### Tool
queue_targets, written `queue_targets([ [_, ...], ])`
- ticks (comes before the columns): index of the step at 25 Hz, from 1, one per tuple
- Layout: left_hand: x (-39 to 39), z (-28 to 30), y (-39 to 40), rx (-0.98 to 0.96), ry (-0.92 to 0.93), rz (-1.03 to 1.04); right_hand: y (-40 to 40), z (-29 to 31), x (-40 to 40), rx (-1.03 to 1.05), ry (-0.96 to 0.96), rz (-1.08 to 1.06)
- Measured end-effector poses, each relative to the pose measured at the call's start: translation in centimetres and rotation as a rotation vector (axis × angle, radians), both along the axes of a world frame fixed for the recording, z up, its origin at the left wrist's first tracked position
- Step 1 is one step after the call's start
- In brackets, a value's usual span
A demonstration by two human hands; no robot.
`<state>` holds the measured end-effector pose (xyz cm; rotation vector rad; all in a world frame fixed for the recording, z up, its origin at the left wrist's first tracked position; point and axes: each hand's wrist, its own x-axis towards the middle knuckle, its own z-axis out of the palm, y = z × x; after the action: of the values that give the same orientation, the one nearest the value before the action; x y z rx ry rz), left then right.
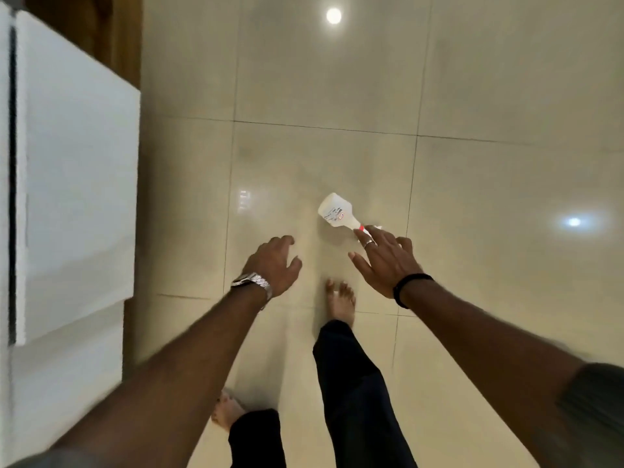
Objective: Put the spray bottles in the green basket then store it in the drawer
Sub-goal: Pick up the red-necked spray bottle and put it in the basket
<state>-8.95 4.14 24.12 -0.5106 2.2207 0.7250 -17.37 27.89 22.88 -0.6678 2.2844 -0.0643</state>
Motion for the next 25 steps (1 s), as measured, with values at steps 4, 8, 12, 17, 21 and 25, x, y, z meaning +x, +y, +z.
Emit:
queue_targets([
  [4,-6.0,-6.0,5.2,-0.056,-0.024,-0.368,1.9,-6.8,0.6,0.019,-0.116,-0.24],
  [8,-9.4,-14.2,7.4,-0.186,0.016,-0.708,1.2,-13.8,1.4,0.005,-0.238,-0.387],
  [12,-12.0,-22.2,6.7,-0.32,0.019,-0.933,-0.9,-20.1,1.8,-0.083,-0.427,-0.694],
  [17,-12.4,-27.2,6.6,-0.313,-0.045,-0.822,-3.5,-25.1,0.7,-0.241,-0.734,-1.363],
  [21,-7.4,-23.3,6.7,-0.123,-0.119,-0.403,-4.3,-22.5,1.1,-0.321,-0.889,-1.647],
  [25,-3.5,-14.7,6.6,0.039,-0.076,0.036,-3.8,-15.8,0.4,-0.337,-0.872,-1.529],
])
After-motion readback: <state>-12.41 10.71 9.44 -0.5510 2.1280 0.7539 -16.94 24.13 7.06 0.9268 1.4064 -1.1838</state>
